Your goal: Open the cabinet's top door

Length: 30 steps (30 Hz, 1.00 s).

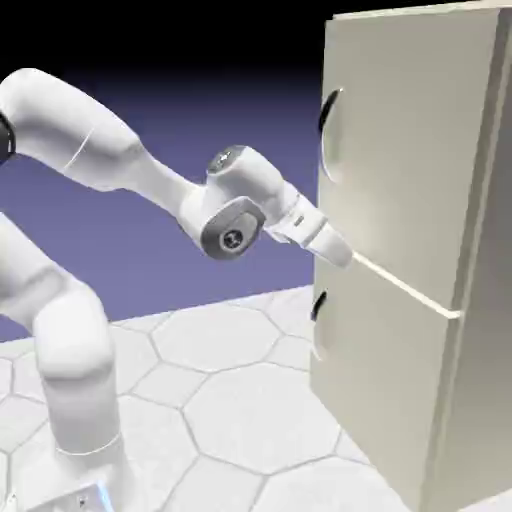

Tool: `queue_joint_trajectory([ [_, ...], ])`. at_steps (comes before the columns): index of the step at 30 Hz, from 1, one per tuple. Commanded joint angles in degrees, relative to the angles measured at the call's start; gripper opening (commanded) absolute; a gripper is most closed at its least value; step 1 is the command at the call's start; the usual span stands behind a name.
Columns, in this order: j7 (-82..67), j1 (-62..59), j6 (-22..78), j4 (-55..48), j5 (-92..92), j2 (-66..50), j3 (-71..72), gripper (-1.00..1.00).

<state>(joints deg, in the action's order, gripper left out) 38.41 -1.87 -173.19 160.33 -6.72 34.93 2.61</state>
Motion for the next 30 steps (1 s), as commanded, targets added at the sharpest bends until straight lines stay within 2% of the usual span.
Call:
queue_joint_trajectory([
  [1, -1.5, -0.9, 0.3, -0.3, -2.5, 0.8, 1.0, 0.0],
  [30, -45.0, -28.5, 9.1, -7.5, -74.8, 25.3, 29.0, 0.0],
])
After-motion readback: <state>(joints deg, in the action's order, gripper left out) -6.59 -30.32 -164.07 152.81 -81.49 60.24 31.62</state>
